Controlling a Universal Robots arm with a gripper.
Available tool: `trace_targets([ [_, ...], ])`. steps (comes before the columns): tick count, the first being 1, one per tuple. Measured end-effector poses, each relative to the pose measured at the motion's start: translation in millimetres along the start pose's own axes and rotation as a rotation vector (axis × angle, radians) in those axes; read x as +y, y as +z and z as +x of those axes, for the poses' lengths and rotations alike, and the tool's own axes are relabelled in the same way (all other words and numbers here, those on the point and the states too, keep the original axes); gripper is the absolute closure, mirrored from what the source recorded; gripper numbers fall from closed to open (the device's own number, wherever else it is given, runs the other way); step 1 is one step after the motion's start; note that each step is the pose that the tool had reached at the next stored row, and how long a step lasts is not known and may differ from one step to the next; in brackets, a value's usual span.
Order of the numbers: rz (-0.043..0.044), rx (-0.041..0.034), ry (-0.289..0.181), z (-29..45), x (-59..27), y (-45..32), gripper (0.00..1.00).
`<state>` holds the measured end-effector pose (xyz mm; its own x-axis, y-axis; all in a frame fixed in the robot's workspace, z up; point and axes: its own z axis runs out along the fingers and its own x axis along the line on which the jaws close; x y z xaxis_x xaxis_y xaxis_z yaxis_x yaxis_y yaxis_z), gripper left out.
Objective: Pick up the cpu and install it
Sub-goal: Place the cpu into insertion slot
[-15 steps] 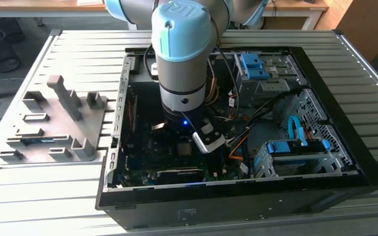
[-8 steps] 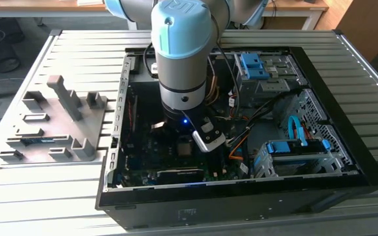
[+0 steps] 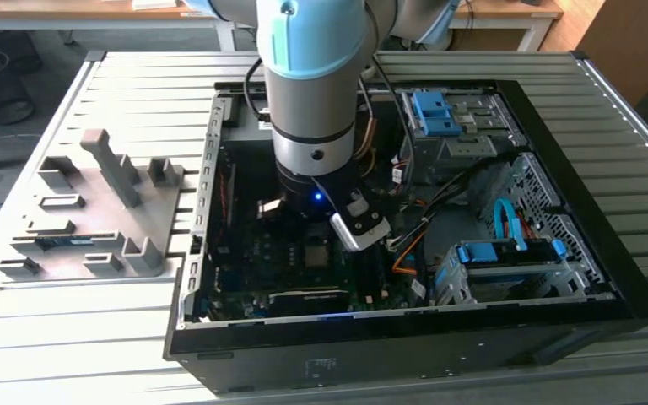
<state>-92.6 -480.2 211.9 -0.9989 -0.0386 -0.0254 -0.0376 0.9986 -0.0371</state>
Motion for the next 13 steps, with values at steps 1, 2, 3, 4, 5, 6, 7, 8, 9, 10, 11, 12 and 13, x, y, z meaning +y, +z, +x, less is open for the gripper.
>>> trace_targets([
  [1, -0.0003, 0.0025, 0.000, -0.7, 0.1, 0.1, 0.57],
  [2, -0.0008, 0.0083, 0.000, -2.1, 0.0, 0.1, 0.63],
  [3, -0.0025, 0.0178, 0.000, -5.0, -0.1, 0.6, 0.69],
  [4, -0.0050, 0.0243, -0.001, -8.0, -0.2, 1.0, 0.75],
  [5, -0.0082, 0.0294, -0.001, -11.0, -0.3, 1.5, 0.75],
  [6, -0.0108, 0.0338, -0.001, -14.1, -0.4, 2.0, 0.80],
  [7, -0.0121, 0.0381, -0.002, -17.5, -0.4, 2.4, 0.80],
  [8, -0.0124, 0.0418, -0.002, -20.7, -0.5, 2.6, 0.86],
  [9, -0.0125, 0.0440, -0.002, -23.0, -0.4, 2.7, 0.90],
  [10, -0.0129, 0.0448, -0.003, -24.4, -0.2, 2.8, 0.90],
  [11, -0.0129, 0.0447, -0.003, -25.1, -0.1, 2.8, 0.90],
  [12, -0.0128, 0.0450, -0.003, -26.0, 0.0, 2.9, 0.90],
  [13, -0.0128, 0.0457, -0.003, -27.6, 0.0, 2.9, 0.90],
])
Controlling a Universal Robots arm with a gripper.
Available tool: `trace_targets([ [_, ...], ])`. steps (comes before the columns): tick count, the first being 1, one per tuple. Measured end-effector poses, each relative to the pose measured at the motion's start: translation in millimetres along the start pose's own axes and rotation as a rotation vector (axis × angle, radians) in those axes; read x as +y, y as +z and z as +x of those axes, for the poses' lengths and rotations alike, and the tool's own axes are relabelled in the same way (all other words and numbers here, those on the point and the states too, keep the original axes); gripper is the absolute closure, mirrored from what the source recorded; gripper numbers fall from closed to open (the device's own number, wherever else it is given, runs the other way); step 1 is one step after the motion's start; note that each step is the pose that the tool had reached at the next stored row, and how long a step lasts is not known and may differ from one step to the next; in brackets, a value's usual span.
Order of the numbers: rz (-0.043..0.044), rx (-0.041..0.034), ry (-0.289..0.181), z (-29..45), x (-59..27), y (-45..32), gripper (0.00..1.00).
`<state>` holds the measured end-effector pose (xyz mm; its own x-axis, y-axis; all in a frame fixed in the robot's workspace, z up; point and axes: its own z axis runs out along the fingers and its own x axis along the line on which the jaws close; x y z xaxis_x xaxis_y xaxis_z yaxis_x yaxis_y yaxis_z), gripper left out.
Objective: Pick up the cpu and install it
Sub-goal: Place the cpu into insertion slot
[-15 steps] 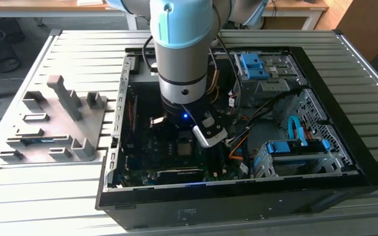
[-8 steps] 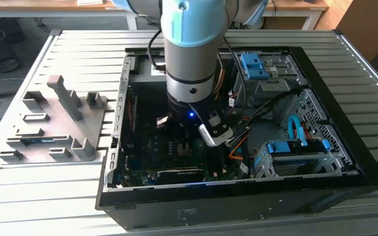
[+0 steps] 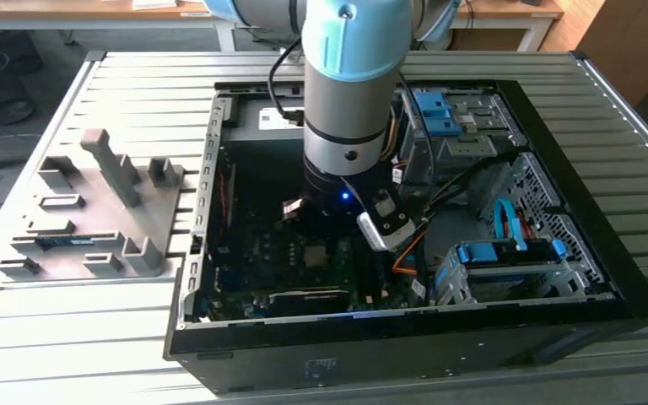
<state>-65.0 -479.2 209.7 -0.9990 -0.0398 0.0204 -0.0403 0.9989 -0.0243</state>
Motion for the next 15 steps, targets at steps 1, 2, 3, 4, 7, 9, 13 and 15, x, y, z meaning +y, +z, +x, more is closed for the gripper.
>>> trace_targets([
  [1, 0.0000, 0.0010, 0.000, -2.0, 0.0, 0.0, 0.90],
  [2, -0.0001, 0.0021, 0.000, -4.0, 0.0, -0.1, 0.90],
  [3, 0.0000, 0.0031, 0.000, -5.9, -0.1, -0.4, 0.90],
  [4, -0.0003, 0.0044, 0.000, -8.0, -0.1, -0.6, 0.90],
  [7, -0.0004, 0.0091, 0.000, -13.2, -0.2, -1.2, 0.90],
  [9, -0.0004, 0.0120, 0.000, -16.1, -0.2, -1.8, 0.90],
  [13, -0.0005, 0.0131, 0.000, -17.3, -0.3, -11.2, 0.90],
  [15, -0.0005, 0.0131, 0.000, -17.1, -0.4, -20.2, 0.90],
])
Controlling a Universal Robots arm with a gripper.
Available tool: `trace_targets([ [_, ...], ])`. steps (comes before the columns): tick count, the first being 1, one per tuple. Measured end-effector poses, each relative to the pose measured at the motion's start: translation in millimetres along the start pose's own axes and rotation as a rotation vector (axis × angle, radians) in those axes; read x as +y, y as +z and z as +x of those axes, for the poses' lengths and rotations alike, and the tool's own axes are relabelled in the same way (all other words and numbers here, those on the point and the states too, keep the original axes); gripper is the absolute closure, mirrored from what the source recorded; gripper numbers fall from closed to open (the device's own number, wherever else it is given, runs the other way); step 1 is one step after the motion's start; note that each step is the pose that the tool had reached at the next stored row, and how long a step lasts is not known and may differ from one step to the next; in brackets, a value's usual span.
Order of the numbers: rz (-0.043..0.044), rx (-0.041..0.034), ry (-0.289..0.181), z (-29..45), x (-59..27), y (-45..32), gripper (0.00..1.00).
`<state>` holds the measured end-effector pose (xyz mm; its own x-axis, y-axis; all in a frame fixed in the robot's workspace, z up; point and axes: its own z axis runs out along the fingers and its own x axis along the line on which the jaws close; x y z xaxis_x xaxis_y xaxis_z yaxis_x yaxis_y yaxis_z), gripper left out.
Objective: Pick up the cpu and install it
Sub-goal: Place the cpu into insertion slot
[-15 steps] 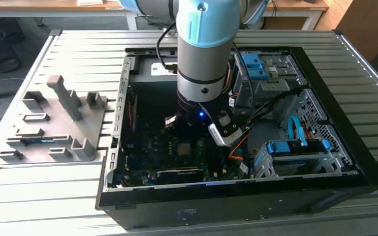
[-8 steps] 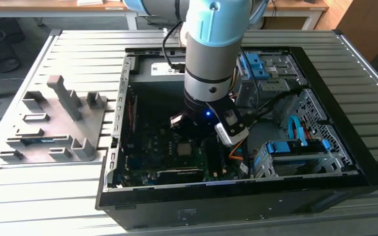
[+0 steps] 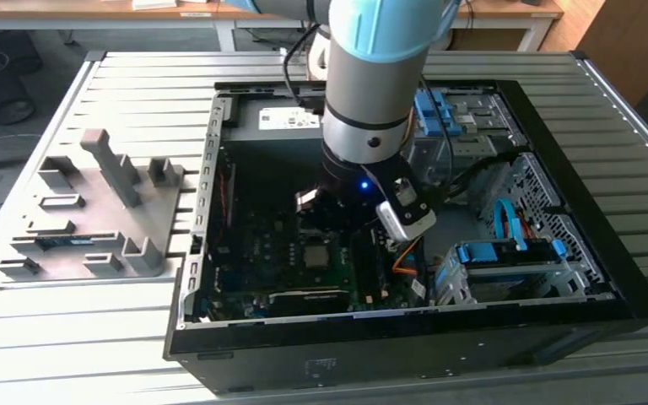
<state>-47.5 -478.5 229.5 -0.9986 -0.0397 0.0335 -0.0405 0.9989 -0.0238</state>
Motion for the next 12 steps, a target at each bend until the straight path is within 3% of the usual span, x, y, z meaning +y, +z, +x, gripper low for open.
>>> trace_targets([
  [9, 0.0001, 0.0001, 0.000, 1.3, -1.0, -40.5, 0.90],
  [12, -0.0002, -0.0001, 0.000, 1.4, -1.0, -42.6, 0.90],
])
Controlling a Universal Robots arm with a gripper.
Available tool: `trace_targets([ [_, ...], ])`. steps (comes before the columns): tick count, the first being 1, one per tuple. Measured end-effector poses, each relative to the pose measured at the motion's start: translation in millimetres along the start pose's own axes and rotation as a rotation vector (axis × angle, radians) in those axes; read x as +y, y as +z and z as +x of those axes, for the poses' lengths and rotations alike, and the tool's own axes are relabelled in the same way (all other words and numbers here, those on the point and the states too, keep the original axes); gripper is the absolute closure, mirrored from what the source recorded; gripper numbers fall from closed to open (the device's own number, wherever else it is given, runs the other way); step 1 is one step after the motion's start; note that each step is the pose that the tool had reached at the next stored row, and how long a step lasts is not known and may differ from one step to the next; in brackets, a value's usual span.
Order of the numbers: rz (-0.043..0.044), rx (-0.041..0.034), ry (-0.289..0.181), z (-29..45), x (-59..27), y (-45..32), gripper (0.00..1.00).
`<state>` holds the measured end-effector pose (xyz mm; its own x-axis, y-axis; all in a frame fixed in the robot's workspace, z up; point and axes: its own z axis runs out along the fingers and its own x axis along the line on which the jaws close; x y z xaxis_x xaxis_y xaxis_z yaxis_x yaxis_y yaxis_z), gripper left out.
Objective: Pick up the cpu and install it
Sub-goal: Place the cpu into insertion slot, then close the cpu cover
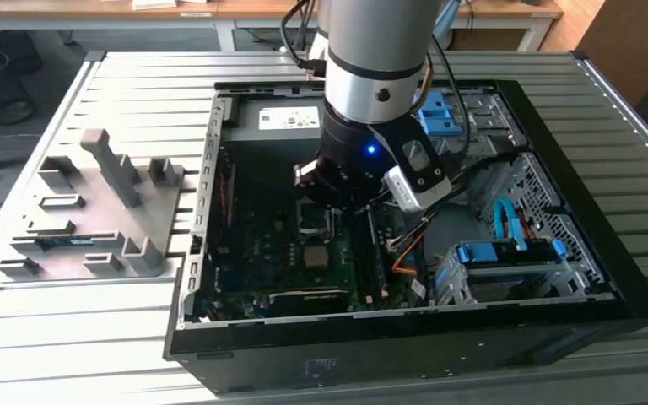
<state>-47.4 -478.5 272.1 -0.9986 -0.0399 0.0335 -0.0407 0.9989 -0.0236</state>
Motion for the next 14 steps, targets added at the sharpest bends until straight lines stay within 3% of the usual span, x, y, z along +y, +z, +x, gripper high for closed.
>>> trace_targets([
  [14, -0.0005, 0.0001, 0.000, 0.1, -0.1, -0.6, 0.90],
])
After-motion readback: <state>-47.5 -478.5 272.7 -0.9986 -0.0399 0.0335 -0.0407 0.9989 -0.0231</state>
